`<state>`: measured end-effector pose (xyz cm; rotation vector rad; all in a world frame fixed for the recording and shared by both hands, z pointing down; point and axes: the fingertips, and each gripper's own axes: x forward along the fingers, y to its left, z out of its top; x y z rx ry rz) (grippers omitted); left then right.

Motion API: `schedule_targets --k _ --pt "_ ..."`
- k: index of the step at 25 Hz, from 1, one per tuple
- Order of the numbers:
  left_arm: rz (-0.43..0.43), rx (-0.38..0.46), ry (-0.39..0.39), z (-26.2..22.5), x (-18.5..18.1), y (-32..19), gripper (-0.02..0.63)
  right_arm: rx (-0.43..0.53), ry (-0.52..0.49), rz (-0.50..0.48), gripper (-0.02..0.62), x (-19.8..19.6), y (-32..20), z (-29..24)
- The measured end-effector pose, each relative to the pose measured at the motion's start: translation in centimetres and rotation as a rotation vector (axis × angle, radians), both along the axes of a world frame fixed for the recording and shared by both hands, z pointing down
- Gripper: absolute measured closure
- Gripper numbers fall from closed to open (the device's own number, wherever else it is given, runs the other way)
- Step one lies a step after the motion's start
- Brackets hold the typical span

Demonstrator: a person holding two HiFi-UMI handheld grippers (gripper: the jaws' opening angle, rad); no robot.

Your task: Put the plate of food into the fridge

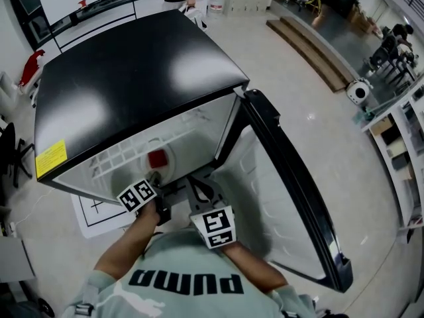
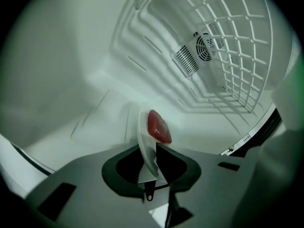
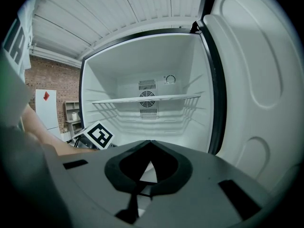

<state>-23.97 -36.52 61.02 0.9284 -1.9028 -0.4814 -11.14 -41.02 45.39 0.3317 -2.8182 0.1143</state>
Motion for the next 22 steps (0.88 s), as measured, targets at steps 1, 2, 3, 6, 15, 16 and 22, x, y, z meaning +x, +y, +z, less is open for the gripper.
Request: schedule_targets --k 1,2,3,6,15,16,22 --pt "0.009 -0.021 -0.027 0.0 -0.1 0.1 0.541 0.0 -0.001 -0.002 0.591 0.0 0.0 0.0" --pt "0.019 -0.042 -0.052 0.0 -0.1 0.2 0.536 0.0 -0.003 -0.003 0.591 0.0 0.1 -0.1" --pt "0.03 -0.06 -0.076 0.1 -0.2 0.3 0.528 -0.001 -0.004 -0.005 0.591 0.0 0.1 -0.1" --pt "0.06 -0.101 -0.147 0.2 -0.2 0.3 0.508 -0.003 -0.008 -0.01 0.591 -0.2 0.3 -0.1" --pt "0.135 -0.226 -0.311 0.3 -0.5 0.7 0.459 -0.009 -0.007 -0.018 0.591 -0.4 0.8 0.0" --pt "0.139 -0.238 -0.321 0.4 -0.5 0.8 0.45 -0.01 -0.007 -0.018 0.591 -0.4 0.9 0.1" --pt "0.163 -0.287 -0.362 0.5 -0.7 1.2 0.416 -0.011 -0.001 -0.013 0.591 -0.4 1.3 0.2"
